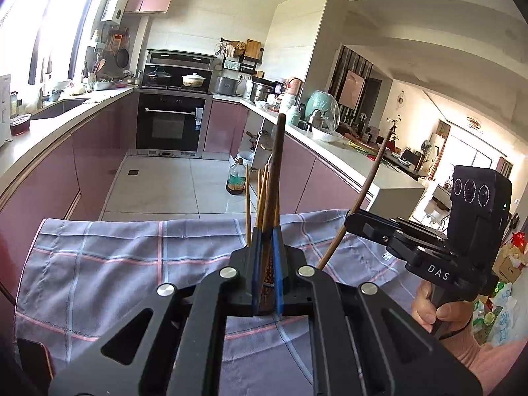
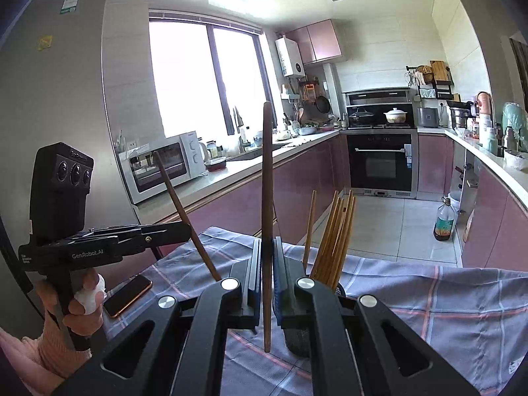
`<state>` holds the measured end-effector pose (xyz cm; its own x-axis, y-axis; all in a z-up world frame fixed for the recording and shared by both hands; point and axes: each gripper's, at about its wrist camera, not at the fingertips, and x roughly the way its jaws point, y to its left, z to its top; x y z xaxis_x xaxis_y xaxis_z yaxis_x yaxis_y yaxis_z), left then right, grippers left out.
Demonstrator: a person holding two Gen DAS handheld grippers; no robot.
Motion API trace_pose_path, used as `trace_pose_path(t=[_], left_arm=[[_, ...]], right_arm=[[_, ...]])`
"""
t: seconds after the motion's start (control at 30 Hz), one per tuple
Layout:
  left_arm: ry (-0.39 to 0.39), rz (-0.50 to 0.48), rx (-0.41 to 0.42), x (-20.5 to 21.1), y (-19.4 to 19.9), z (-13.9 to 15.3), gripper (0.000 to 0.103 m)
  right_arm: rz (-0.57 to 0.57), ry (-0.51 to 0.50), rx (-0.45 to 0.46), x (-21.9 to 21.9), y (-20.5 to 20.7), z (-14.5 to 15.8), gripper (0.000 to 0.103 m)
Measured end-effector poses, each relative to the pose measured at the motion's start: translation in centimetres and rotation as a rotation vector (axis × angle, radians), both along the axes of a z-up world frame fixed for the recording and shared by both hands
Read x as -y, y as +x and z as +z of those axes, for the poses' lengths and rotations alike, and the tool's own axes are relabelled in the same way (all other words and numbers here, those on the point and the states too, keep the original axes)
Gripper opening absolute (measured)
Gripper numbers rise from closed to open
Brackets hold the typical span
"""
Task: Organize utensils
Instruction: 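Carry the upright chopstick with the right gripper over the mesh cup, then lower the chopstick into the mesh cup and open the right gripper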
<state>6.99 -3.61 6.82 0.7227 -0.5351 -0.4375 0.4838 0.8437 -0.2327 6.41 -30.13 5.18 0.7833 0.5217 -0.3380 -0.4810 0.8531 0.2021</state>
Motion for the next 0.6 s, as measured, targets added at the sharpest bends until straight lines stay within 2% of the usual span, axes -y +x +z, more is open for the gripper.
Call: trace_pose_path(t=[0.6], left_arm=[[0.013,-0.017,0.045,2.0,2.2,2.9,0.006]], right_arm=[[-0.039,0.031,0.027,1.6,0.6,1.2,0.005]])
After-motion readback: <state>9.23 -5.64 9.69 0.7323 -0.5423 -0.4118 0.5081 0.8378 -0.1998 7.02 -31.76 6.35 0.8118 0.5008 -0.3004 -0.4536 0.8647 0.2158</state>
